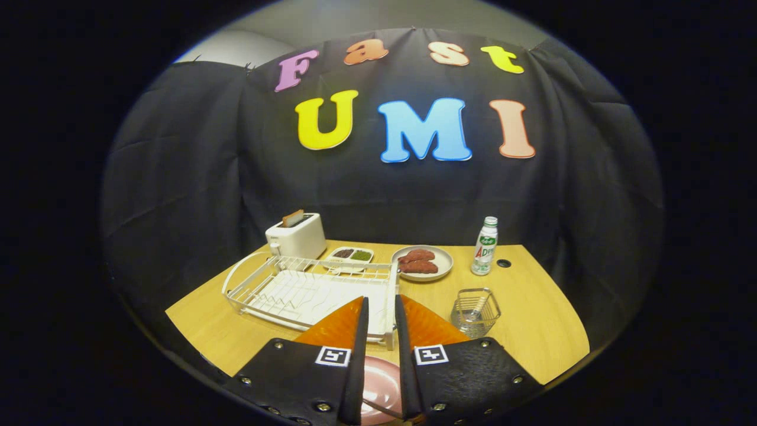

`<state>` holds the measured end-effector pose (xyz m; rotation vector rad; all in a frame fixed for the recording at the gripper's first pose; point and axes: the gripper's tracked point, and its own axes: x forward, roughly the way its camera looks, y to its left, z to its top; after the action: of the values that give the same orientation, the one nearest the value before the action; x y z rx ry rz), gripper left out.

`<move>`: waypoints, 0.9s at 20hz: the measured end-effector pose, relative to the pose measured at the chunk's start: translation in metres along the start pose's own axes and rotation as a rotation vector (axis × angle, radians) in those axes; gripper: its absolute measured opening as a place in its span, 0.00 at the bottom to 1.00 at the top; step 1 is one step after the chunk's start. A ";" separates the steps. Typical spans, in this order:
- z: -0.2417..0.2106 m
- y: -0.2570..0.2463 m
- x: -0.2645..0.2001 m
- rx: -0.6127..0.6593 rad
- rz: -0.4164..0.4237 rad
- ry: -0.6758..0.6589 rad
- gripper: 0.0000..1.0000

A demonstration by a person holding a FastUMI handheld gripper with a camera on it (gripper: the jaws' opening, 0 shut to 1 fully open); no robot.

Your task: Take the plate from the dish rack, then take the spoon from the basket and place it into the plate.

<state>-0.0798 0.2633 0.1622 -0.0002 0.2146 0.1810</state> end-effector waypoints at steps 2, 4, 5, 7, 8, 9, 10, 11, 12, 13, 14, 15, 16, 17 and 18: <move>0.024 -0.025 -0.007 0.017 -0.047 -0.054 0.25; 0.046 -0.047 -0.015 0.026 -0.086 -0.102 0.25; 0.058 -0.058 -0.018 0.029 -0.103 -0.126 0.25; 0.077 -0.072 -0.023 0.029 -0.123 -0.171 0.25; 0.083 -0.076 -0.026 0.031 -0.116 -0.187 0.41; 0.089 -0.079 -0.028 0.031 -0.109 -0.199 0.57; 0.092 -0.085 -0.026 0.030 -0.111 -0.208 0.73; 0.096 -0.091 -0.027 0.019 -0.123 -0.214 0.86; 0.097 -0.099 -0.024 0.009 -0.135 -0.221 0.99; 0.098 -0.100 -0.025 0.002 -0.132 -0.223 0.99; 0.097 -0.099 -0.026 -0.001 -0.129 -0.221 0.99; 0.097 -0.102 -0.027 -0.001 -0.131 -0.220 0.99; 0.097 -0.104 -0.027 0.001 -0.125 -0.222 0.99; 0.097 -0.106 -0.026 0.004 -0.124 -0.224 0.99; 0.096 -0.109 -0.025 0.003 -0.122 -0.223 0.99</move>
<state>-0.0643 0.1538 0.2596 0.0094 -0.0082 0.0581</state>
